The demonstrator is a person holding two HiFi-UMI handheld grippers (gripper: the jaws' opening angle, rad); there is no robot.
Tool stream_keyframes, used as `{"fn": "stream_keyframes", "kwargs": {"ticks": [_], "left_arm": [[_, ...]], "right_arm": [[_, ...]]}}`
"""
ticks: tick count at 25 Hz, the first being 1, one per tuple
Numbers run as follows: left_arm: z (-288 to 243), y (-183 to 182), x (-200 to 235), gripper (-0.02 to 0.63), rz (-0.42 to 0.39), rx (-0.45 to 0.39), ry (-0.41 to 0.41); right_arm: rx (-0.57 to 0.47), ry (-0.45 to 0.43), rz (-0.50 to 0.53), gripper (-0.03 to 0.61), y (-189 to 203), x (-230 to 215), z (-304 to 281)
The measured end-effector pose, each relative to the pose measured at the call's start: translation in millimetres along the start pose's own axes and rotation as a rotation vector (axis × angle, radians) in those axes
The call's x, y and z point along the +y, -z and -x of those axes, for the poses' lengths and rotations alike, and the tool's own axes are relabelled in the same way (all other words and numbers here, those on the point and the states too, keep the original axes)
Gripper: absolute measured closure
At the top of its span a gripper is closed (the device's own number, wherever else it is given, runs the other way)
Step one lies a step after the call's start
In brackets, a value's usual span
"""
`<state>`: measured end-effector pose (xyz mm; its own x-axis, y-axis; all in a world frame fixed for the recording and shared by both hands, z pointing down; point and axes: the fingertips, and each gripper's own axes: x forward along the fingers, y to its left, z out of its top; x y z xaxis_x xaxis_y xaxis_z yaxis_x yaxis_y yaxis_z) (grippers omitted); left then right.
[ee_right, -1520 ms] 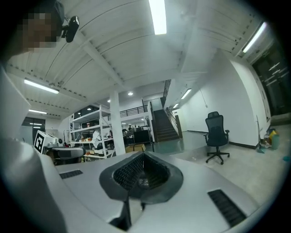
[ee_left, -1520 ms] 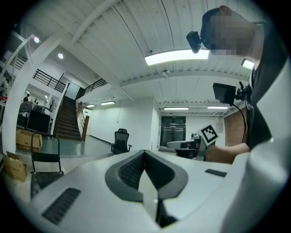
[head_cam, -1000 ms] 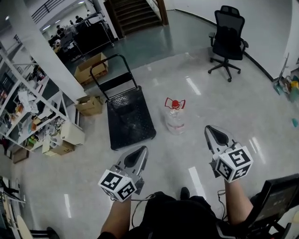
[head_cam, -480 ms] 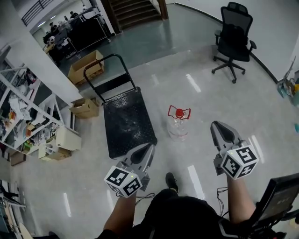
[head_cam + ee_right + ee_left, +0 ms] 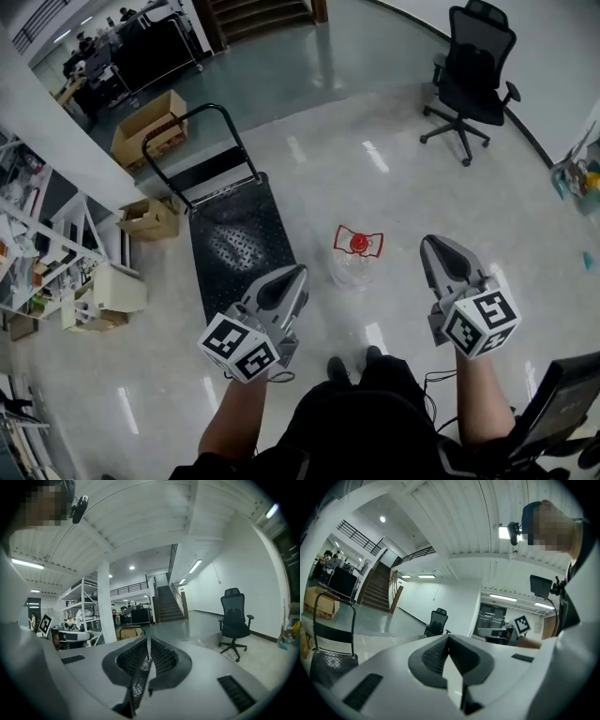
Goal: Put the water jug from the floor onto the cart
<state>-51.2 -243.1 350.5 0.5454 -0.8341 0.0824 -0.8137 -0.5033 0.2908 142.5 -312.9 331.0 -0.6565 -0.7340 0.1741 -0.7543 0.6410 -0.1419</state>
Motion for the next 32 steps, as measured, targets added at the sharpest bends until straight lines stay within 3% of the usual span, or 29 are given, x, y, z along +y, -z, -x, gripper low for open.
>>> {"fn": "stream_keyframes", "kwargs": {"ticks": [7,10,13,16,18,24,27,32], "left_arm": [[-87,14,58,0.612,0.022,0.057,-0.001],[-125,28,94,0.612,0.077,0.07,-0.074],[-165,64,123,0.612,0.138,0.142,-0.124],[-200,91,159,0.612,0.276,0.136,-0.161],[-220,117,184,0.612,0.366,0.145,-0.178],[-251,241,220,0.612,0.412,0.411,-0.206],[-254,289,239,0.612,0.439,0.498,-0.236],[-261,356,252,0.612,0.513,0.613,-0.259]], "right_arm": [[0.06,-0.026,-0.051,0.494,31,-73,-93],[0.092,-0.039,-0.084,0.48,51,-112,-138],[0.159,-0.032,-0.116,0.472,84,-154,-178],[0.249,0.011,-0.226,0.388,132,-183,-213],[0.31,0.027,-0.258,0.382,165,-193,-235],[0.519,0.043,-0.383,0.38,285,-203,-267],[0.646,0.054,-0.402,0.382,356,-205,-276],[0.833,0.148,-0.463,0.382,467,-224,-277]]}}
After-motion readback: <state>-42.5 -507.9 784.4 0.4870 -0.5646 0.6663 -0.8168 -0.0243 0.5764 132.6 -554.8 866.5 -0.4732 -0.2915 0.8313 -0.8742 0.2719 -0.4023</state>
